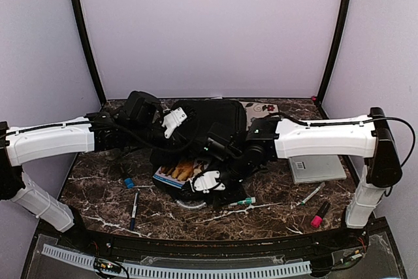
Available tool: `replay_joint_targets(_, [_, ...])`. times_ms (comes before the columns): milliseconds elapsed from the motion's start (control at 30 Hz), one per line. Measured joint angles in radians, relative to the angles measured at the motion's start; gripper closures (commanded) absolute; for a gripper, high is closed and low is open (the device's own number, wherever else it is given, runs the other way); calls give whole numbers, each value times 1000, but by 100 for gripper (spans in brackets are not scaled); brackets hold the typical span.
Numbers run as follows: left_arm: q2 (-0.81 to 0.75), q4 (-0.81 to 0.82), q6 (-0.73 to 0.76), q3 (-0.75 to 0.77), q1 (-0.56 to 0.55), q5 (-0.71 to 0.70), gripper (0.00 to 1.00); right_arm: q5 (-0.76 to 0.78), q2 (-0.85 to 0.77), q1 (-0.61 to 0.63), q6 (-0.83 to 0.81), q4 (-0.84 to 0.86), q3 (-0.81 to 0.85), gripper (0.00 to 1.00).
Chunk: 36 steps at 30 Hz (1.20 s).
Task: Pack the student bag
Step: Place the book in the largest pocket of the bag, then adjust the book in the largest pocket of the bag.
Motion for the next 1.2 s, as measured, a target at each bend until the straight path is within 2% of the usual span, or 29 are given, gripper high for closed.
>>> replay_joint_targets(67, [0,0,-13,0,9,13,100,76,19,28,8,48,9,59])
replay_joint_targets(267, [0,0,-30,0,13,28,100,268,134,82,27,156,104,59])
replay_joint_targets(667, [-28,-2,-35,0,14,31,100,504,306,133,53,316,195,59])
replay_joint_targets(1000, [-43,-3,-35,0,15,30,100,635,338,129,46,384,195,70])
replay_joint_targets(1200, [-43,-3,-35,0,15,30,100,700,340,105,21,435,180,73])
